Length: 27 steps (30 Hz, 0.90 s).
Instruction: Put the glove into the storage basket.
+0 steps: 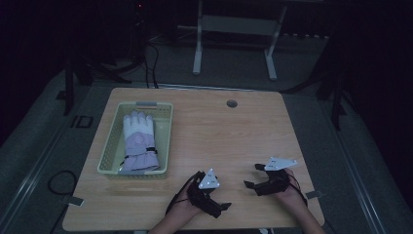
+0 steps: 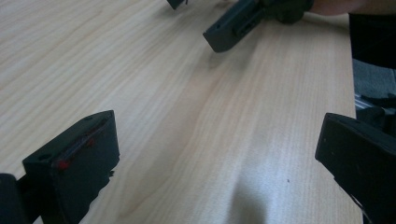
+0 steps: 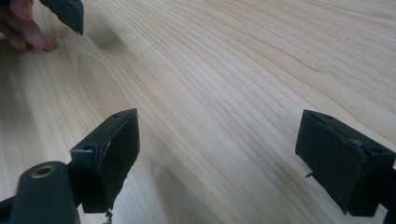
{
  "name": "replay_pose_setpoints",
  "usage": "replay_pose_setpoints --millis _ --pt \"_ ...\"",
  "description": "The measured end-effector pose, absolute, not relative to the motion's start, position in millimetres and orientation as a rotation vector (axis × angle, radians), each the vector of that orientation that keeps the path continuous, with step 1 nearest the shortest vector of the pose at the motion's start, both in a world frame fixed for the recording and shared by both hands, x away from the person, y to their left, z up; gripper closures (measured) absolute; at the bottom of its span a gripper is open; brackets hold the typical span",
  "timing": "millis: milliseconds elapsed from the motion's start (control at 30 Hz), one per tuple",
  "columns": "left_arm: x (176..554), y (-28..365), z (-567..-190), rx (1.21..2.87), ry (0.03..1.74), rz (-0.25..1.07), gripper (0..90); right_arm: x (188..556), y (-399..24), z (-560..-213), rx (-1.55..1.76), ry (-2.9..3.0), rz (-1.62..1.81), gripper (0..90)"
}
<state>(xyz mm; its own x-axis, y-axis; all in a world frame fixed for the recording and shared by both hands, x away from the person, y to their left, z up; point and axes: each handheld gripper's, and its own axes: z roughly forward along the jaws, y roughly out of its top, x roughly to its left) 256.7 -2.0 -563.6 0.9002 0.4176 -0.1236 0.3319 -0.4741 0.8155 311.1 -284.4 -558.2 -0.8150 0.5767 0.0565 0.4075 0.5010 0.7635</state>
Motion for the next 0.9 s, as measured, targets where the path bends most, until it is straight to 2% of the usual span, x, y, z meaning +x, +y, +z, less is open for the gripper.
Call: replay_pose_setpoints --millis 200,900 --pt "252.8 -7.7 -563.2 2.127 0.486 0.175 0.0 309.1 -290.8 -554.9 0.805 2.512 1.195 12.2" --pt "250.8 -6.0 -567.9 2.105 0.474 0.165 0.0 311.8 -285.7 -560.8 0.790 2.512 1.227 12.4"
